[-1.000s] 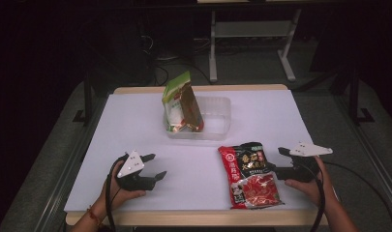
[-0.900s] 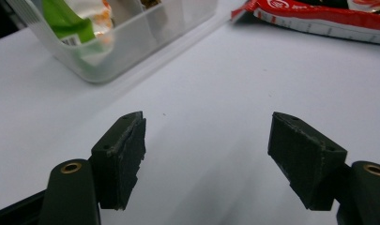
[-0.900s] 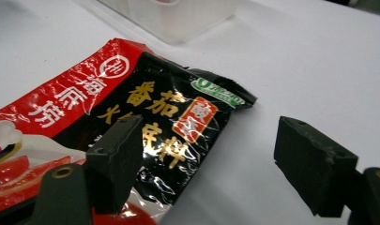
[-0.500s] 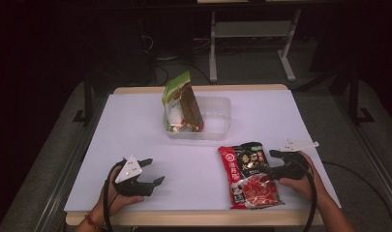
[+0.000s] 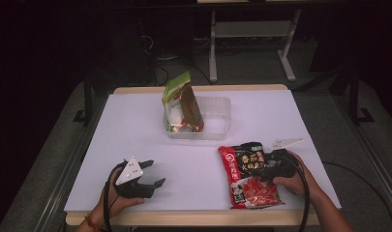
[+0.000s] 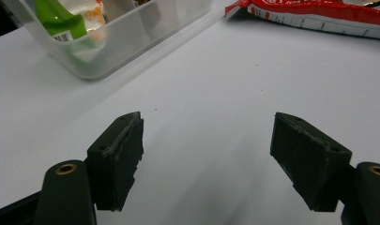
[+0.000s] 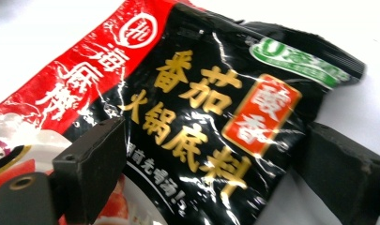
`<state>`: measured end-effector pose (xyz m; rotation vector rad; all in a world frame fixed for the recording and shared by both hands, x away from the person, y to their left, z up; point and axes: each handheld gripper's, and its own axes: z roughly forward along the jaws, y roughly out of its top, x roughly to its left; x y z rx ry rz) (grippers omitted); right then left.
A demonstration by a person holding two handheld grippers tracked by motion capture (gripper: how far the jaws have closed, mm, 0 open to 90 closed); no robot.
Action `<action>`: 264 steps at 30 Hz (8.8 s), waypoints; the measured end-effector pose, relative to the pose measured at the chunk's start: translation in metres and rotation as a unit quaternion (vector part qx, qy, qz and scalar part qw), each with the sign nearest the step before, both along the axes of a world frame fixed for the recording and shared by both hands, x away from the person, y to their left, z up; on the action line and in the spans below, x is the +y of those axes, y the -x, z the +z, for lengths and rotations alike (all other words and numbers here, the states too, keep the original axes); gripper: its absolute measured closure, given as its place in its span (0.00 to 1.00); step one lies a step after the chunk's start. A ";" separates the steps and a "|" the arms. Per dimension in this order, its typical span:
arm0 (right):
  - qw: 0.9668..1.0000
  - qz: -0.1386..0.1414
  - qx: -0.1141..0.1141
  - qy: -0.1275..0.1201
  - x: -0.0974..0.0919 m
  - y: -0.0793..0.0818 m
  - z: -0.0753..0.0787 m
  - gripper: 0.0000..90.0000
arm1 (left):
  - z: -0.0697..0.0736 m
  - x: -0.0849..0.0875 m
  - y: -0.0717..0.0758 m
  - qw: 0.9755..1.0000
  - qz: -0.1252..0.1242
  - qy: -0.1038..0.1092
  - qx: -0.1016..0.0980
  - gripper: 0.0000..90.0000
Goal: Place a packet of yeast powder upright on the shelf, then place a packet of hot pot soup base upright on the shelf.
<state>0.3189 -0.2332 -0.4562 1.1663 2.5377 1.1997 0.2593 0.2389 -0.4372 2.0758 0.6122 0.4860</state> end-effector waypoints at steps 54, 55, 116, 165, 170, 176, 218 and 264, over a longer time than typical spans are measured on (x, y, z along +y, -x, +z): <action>0.997 0.014 -0.060 -0.039 -0.010 0.022 0.014 0.86 | -0.024 -0.177 -0.091 0.962 -0.113 0.087 0.231 0.19; 0.997 0.016 -0.065 -0.042 -0.010 0.022 0.015 0.87 | -0.024 -0.178 -0.090 0.962 -0.115 0.089 0.231 0.20; 0.984 -0.094 -0.152 0.026 -0.038 0.013 0.014 0.32 | 0.075 -0.088 -0.060 0.978 -0.060 0.200 0.020 0.88; 0.979 -0.100 -0.177 0.012 -0.036 0.024 0.018 0.25 | 0.114 -0.077 -0.059 0.972 0.000 0.228 -0.050 0.88; 0.978 -0.092 -0.185 0.008 -0.034 0.025 0.019 0.24 | 0.122 -0.079 -0.061 0.969 0.004 0.240 -0.060 0.88; 0.974 -0.082 -0.211 -0.017 -0.034 0.030 0.023 0.24 | 0.132 -0.086 -0.065 0.969 0.004 0.239 -0.068 0.88; 0.966 -0.093 -0.240 -0.015 -0.031 0.038 0.028 0.28 | 0.141 -0.141 -0.157 0.965 0.144 0.206 -0.077 0.87; 0.969 -0.079 -0.235 -0.003 -0.027 0.035 0.023 0.29 | 0.078 -0.178 -0.183 0.971 0.148 0.169 -0.085 0.85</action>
